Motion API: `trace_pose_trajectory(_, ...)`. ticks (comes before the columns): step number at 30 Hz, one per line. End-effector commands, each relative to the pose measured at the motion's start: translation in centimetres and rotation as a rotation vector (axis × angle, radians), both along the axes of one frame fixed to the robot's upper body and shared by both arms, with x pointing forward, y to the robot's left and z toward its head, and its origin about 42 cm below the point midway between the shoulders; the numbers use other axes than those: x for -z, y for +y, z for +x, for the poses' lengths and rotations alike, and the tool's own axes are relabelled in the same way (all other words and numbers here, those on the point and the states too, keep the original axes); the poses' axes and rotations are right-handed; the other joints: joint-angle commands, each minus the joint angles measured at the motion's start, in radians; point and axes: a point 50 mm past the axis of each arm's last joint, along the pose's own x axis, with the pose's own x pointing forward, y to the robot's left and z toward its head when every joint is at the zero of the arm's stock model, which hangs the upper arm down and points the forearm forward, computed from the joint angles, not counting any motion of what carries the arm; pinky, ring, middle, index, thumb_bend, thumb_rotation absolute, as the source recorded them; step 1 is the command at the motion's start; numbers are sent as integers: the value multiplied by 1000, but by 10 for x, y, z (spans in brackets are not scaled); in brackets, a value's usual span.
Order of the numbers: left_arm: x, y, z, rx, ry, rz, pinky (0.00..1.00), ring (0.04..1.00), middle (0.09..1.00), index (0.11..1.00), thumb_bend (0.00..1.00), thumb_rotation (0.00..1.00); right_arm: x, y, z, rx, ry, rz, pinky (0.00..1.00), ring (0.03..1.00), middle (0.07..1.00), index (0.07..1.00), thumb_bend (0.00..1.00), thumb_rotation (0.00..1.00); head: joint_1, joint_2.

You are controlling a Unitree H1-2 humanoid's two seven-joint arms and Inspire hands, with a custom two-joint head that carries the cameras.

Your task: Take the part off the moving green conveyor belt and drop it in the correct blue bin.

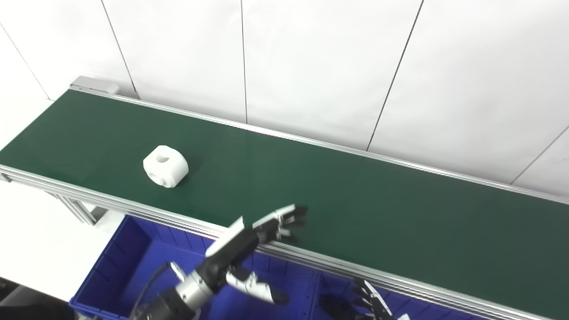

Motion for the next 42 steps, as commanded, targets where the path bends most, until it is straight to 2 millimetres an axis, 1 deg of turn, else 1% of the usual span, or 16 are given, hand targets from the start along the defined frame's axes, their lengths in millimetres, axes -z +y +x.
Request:
trace_pose_trajectory(1, -18, 14, 11, -16, -59, 20, 775, 914, 965, 947, 763, 416, -14, 10, 5, -3, -79, 46, 656, 792, 845, 887, 737, 159, -39, 21)
trace_pose_trajectory(2, -22, 18, 15, -21, -64, 32, 776, 914, 966, 949, 750, 422, -14, 11, 5, -1, -79, 47, 655, 790, 843, 883, 742, 166, -39, 21)
trace_pose_trajectory(3, -26, 23, 19, -26, -68, 43, 779, 916, 968, 951, 743, 424, -15, 12, 5, -1, -77, 48, 655, 789, 841, 881, 746, 168, -70, 39)
trace_pose_trajectory(5, -32, 34, 28, -39, -74, 62, 783, 915, 968, 953, 733, 424, -18, 14, 6, -9, -70, 44, 662, 791, 846, 883, 747, 183, -93, 57)
trace_pose_trajectory(9, -41, 52, 43, -52, -84, 107, 783, 911, 969, 957, 708, 350, -22, 17, 7, -14, -75, 46, 666, 790, 846, 878, 756, 192, -111, 76)
trace_pose_trajectory(11, -45, 61, 54, -63, -108, 161, 780, 905, 968, 958, 709, 370, -22, 18, 6, -13, -77, 49, 671, 788, 843, 876, 757, 194, -111, 86)
trace_pose_trajectory(15, -52, 80, 74, -91, -132, 239, 797, 912, 971, 953, 706, 341, -22, 19, 5, -12, -78, 41, 671, 786, 842, 879, 740, 244, -100, 93)
trace_pose_trajectory(17, -53, 90, 83, -107, -124, 284, 784, 910, 968, 950, 720, 363, -21, 19, 5, -14, -78, 40, 678, 789, 841, 883, 731, 252, -90, 95)
trace_pose_trajectory(20, -51, 101, 95, -117, -100, 328, 812, 929, 977, 954, 710, 283, -19, 19, 4, -16, -89, 53, 674, 786, 838, 885, 713, 261, -75, 95)
trace_pose_trajectory(23, -49, 107, 103, -121, -88, 357, 823, 927, 967, 945, 701, 201, -19, 19, 4, -18, -89, 68, 666, 781, 834, 888, 701, 277, -60, 95)
trace_pose_trajectory(27, -48, 116, 109, -135, -74, 449, 822, 927, 970, 946, 709, 219, -19, 18, 4, -15, -82, 72, 663, 778, 828, 888, 697, 294, -52, 94)
trace_pose_trajectory(30, -46, 121, 115, -152, -55, 496, 888, 948, 971, 938, 736, 233, -19, 18, 4, -15, -80, 74, 652, 768, 820, 887, 690, 283, -50, 94)
trace_pose_trajectory(34, -45, 126, 121, -152, -46, 559, 929, 973, 975, 938, 742, 272, -17, 16, 4, -21, -88, 65, 638, 758, 813, 888, 684, 291, -43, 93)
trace_pose_trajectory(38, -42, 132, 126, -150, -16, 606, 916, 977, 978, 932, 752, 252, -16, 16, 6, -24, -87, 68, 636, 755, 809, 888, 684, 291, -39, 92)
trace_pose_trajectory(39, -41, 133, 128, -149, -9, 614, 907, 977, 981, 929, 758, 222, -16, 16, 6, -25, -88, 70, 635, 753, 808, 888, 684, 286, -39, 92)
trace_pose_trajectory(42, -41, 136, 130, -154, 12, 707, 917, 988, 989, 932, 763, 196, -16, 17, 6, -24, -93, 73, 632, 751, 806, 885, 684, 287, -38, 92)
